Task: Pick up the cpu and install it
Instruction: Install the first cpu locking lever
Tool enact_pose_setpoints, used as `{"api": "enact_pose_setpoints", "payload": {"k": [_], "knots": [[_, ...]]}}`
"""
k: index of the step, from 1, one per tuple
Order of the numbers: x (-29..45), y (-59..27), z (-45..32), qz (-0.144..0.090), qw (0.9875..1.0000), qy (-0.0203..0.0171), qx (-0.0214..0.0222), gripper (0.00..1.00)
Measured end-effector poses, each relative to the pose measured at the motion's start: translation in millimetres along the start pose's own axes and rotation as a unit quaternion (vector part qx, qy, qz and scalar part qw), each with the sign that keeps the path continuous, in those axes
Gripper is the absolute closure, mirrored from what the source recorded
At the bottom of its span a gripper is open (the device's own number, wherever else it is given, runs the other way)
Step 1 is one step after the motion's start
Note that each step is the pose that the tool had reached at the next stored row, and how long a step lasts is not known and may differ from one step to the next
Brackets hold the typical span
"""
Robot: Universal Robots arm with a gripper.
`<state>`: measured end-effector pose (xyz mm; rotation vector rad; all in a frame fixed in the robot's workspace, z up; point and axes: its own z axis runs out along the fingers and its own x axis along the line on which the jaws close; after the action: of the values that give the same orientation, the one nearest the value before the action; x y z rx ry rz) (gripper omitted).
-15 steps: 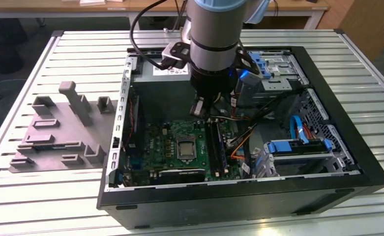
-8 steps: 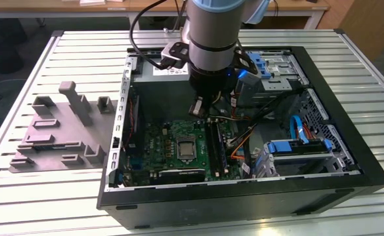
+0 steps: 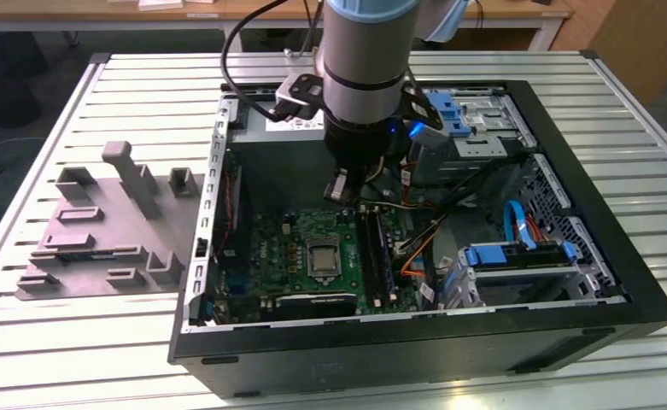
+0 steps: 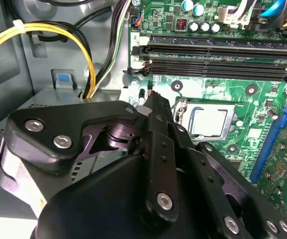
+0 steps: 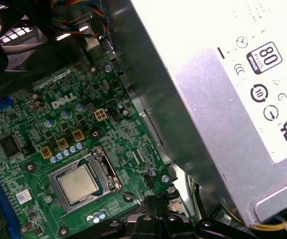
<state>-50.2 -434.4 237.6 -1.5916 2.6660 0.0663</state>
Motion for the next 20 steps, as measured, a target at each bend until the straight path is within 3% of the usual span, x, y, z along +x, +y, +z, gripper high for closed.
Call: {"api": "enact_pose_setpoints", "payload": {"k": [1, 2, 5, 20], "knots": [[0.2, 0.0, 0.0, 0.0, 1.0, 0.0023, 0.0013, 0.89], [0.6, -0.1, 0.0, 0.0, 1.0, 0.0076, 0.0041, 0.89], [1.7, -0.6, -0.2, 0.0, 0.9999, 0.0126, 0.0068, 0.89], [11.0, -4.5, -0.8, 0.0, 0.9999, 0.0152, 0.0082, 0.89]]}}
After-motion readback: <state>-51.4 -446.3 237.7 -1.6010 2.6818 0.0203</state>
